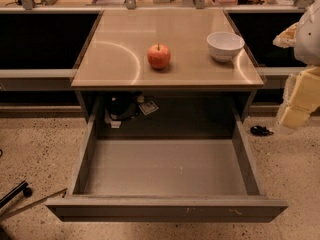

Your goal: Close top drawer

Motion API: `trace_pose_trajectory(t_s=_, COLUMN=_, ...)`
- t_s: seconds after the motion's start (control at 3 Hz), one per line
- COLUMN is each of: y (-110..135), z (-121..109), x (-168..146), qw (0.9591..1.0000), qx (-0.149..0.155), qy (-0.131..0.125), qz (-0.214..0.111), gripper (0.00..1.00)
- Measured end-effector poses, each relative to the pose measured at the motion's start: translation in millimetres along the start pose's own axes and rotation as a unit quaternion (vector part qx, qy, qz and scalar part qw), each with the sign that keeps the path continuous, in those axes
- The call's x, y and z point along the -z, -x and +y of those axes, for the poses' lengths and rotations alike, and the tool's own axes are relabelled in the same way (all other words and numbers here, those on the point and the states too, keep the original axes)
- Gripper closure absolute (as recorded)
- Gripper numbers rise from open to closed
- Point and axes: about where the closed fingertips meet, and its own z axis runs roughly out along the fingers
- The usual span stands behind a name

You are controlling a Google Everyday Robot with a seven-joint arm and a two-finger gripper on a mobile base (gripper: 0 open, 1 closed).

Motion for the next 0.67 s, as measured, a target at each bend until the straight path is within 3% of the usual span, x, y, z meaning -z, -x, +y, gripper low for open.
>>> trace_pose_trajectory(t_s=0.33, y=-0.1, z=0.0, x=-0.2, qw=1.0000, qx=0.000, qy=0.000, qz=0.000, gripper=0.00)
trace_pose_trajectory(t_s=0.67, y=-15.0, z=7.8, x=-26.5, qw=0.9999, qx=0.012, qy=0.009, qz=-0.002, gripper=0.00)
